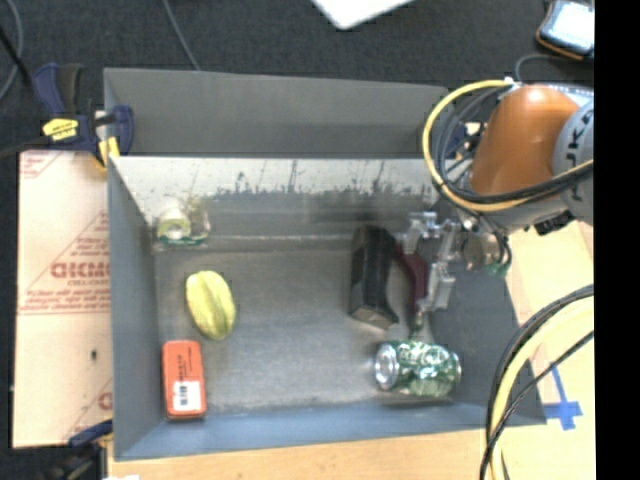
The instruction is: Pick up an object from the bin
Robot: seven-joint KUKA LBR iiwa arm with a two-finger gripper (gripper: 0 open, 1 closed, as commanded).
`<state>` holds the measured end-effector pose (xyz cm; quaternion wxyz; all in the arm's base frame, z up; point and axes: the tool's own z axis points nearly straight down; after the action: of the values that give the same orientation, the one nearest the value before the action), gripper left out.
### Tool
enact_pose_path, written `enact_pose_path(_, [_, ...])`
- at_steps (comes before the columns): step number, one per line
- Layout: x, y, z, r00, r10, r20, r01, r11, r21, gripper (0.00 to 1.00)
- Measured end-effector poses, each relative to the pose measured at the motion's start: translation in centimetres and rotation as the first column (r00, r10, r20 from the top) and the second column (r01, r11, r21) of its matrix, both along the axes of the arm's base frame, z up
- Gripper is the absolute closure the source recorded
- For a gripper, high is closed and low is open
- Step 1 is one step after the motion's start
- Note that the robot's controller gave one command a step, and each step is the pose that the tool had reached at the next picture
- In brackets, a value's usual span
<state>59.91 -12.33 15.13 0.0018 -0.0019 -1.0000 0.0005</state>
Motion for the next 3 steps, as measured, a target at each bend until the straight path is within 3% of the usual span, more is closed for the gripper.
enact_pose_path(1, [0.2, 0.0, 0.5, 1.0, 0.003, 0.008, -0.003, 1.0, -0.002, 0.0])
enact_pose_path(2, [1.7, 1.9, -2.5, 0.986, 0.167, 0.014, -0.167, 0.986, -0.006, 0.0])
enact_pose_path(3, [3.4, 4.8, -4.0, 0.92, 0.392, 0.007, -0.392, 0.92, -0.002, 0.0])
